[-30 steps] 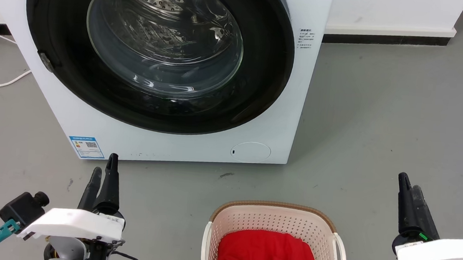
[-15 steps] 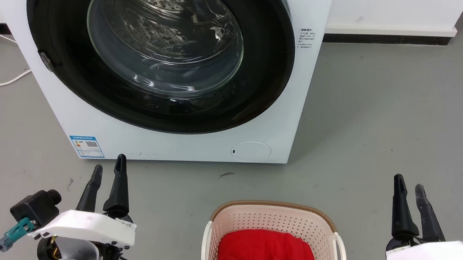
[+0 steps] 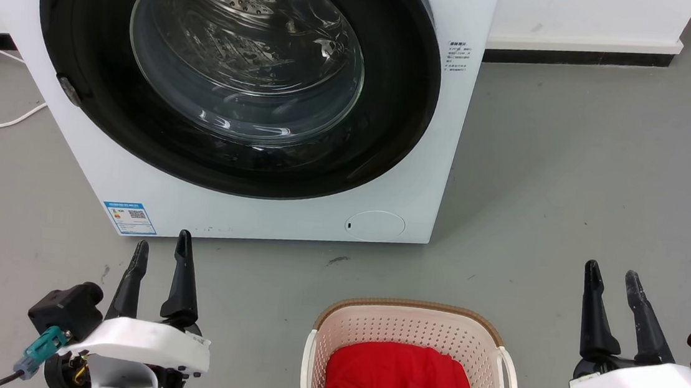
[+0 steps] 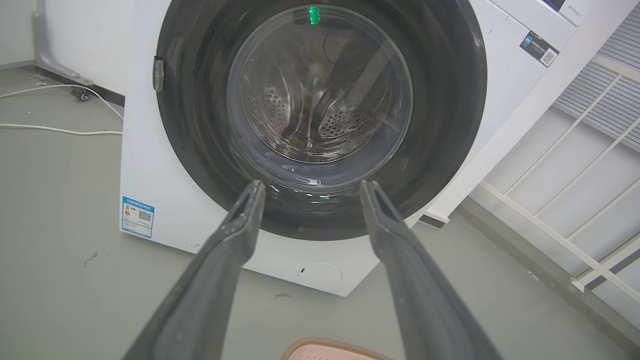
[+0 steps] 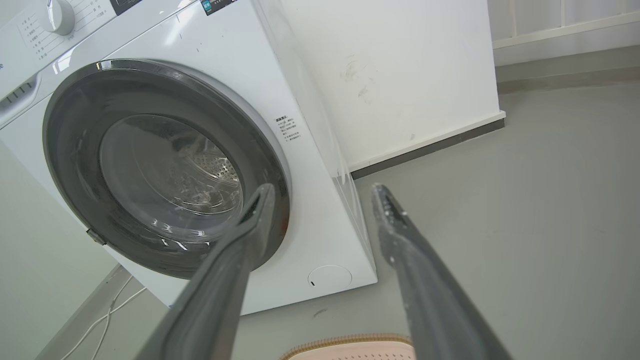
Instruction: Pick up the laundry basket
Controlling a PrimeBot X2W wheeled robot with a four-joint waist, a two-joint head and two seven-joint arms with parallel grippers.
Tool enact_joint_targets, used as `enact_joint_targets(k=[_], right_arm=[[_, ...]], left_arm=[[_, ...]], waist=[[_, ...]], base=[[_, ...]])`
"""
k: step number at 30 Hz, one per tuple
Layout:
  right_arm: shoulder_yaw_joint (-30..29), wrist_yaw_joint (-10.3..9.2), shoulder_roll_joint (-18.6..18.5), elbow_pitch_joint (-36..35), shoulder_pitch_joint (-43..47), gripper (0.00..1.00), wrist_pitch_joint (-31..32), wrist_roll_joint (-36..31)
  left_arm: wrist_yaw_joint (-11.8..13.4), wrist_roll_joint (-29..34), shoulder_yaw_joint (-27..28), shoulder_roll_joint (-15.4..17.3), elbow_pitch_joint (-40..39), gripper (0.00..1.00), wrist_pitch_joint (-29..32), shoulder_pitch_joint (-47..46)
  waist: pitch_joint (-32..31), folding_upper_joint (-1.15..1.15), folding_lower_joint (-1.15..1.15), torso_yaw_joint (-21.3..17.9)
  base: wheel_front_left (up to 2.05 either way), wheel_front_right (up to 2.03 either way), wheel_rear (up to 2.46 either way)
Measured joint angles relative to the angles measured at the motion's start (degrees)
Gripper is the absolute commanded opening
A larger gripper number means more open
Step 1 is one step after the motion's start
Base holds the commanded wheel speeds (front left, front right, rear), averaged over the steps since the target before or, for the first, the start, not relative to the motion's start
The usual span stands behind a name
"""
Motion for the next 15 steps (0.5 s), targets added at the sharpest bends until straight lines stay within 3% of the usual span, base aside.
enact_joint_targets(k=[15], right_arm=[[0.1,0.0,0.0,-0.8,0.6,1.0,-2.3,-12.0]], left_arm=[[0.9,9.3,-0.9,0.0,-0.2,1.0,-2.3,0.6]], waist=[[-0.1,0.0,0.0,-0.2]], base=[[0.0,0.0,0.0]])
